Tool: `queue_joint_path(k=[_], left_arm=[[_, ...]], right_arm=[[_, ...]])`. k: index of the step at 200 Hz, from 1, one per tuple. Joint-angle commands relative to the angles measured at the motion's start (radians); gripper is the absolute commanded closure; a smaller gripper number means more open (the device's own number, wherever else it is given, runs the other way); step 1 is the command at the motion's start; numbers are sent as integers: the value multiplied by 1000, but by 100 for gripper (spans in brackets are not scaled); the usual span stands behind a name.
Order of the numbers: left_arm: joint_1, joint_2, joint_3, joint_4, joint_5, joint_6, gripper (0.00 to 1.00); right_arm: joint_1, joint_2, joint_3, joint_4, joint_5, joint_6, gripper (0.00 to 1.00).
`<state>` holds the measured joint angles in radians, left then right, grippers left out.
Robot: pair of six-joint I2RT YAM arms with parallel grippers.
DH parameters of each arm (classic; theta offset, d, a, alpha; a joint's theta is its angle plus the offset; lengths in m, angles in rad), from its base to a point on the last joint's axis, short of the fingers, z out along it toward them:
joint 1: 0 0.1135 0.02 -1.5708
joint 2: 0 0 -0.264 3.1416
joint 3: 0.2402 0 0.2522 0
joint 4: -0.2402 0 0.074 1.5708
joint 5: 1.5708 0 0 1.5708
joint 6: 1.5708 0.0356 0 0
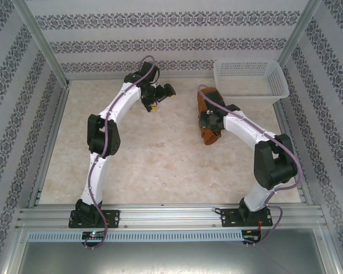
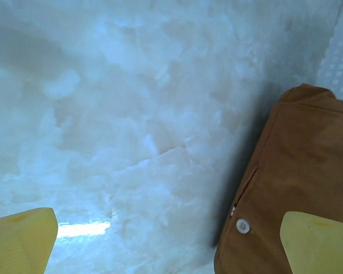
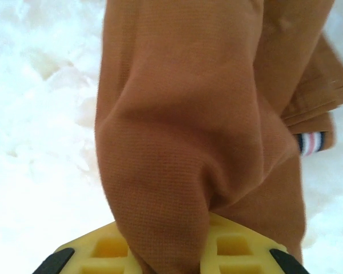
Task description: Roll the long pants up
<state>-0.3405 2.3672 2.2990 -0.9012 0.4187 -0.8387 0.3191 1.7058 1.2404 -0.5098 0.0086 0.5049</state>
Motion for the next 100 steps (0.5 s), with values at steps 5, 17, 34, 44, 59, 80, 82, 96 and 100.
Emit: queue_joint_path(k=[5,17,34,44,59,80,82,96,100], left_arm=[[-30,-51,-67,-13,42,-3,0],[-29,-56,-95,3,48,-7,0],[-30,-67,-135,25,50,-8,0],[-30,-70,-148,27,51,-6,0],[-30,-69,-161,29,51,-4,0],[-31,-70,-174,32,51,-5,0],[-30,-70,-174,32,52,-5,0],[-30,-72,-183,34,51,-3,0],[-30,-72,-185,33,51,-2,0]], right_arm=[[-67,80,-22,28,-358,153,100],[-87,113,-15,54,-446,183,100],[-116,138,-45,159,-546,263,100],[-132,153,-77,258,-608,334,100],[-148,181,-128,451,-699,453,100],[-157,252,-182,818,-810,696,100],[-157,261,-184,857,-817,722,100],[-154,318,-194,1116,-840,901,100],[-152,334,-192,1190,-840,941,100]])
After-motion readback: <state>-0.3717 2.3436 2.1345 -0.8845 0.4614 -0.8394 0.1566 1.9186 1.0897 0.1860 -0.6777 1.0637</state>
